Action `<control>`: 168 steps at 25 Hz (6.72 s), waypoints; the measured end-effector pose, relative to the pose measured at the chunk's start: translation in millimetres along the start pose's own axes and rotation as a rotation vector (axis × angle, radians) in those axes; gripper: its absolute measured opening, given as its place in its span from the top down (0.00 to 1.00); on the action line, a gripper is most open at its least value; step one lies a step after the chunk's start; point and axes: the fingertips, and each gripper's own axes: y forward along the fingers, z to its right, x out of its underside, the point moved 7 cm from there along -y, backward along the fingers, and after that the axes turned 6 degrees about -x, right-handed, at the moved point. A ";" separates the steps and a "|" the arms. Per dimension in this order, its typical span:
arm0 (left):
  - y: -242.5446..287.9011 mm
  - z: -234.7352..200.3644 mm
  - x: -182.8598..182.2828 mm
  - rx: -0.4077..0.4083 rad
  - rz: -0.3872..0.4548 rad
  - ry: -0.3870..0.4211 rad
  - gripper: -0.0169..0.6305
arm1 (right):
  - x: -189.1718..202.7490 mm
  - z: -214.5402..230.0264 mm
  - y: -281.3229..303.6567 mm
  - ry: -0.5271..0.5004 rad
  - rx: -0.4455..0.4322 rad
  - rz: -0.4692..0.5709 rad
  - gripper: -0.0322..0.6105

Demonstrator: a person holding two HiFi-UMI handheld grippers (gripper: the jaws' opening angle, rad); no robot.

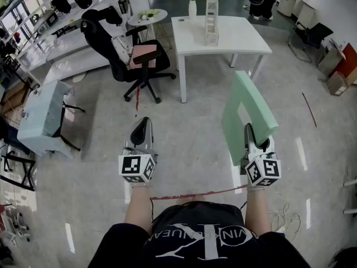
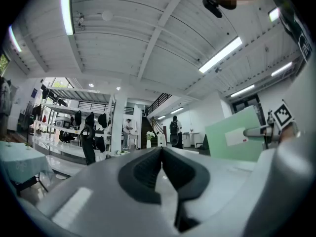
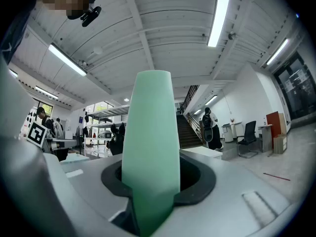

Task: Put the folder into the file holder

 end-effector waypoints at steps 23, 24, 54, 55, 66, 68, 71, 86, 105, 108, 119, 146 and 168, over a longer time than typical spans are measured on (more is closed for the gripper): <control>51.7 51.1 30.2 0.029 -0.019 -0.025 0.97 | 4.7 61.7 14.4 0.020 -0.027 0.079 0.69; 63.0 48.5 36.6 0.034 -0.031 -0.023 0.97 | 7.9 66.0 24.5 0.024 -0.025 0.079 0.69; 443.8 -65.1 55.6 0.128 -0.008 -0.047 0.97 | -3.1 125.2 379.0 0.012 0.050 0.121 0.69; 448.4 -65.4 57.0 0.131 -0.008 -0.049 0.97 | -2.9 126.0 383.4 0.010 0.050 0.120 0.69; 503.8 -68.8 76.4 0.145 -0.040 -0.069 0.97 | -9.4 147.8 437.0 0.038 0.038 0.131 0.69; 518.1 -68.7 76.8 0.143 -0.037 -0.067 0.97 | -13.9 154.3 453.1 0.032 0.031 0.137 0.69; 539.6 -68.6 75.9 0.154 -0.033 -0.062 0.97 | -21.0 164.7 479.1 0.029 0.021 0.154 0.69; 676.1 -62.3 65.4 0.172 -0.015 -0.055 0.97 | -59.3 223.7 605.0 0.031 -0.012 0.199 0.69; 823.2 -40.6 80.9 0.198 -0.012 -0.053 0.97 | -63.9 280.0 749.9 0.038 -0.013 0.211 0.69; 836.3 -41.8 85.6 0.203 -0.021 -0.058 0.97 | -62.6 281.3 764.7 0.041 -0.001 0.209 0.69; 883.7 -54.7 98.2 0.256 -0.068 -0.055 0.97 | -56.6 276.0 813.1 -0.004 0.030 0.199 0.69; 924.7 -64.6 120.1 0.360 -0.104 -0.065 0.97 | -1.6 269.1 856.1 -0.056 0.117 0.174 0.69; 924.4 -65.3 153.4 0.364 -0.151 -0.087 0.97 | 46.0 272.9 864.8 -0.056 0.132 0.106 0.67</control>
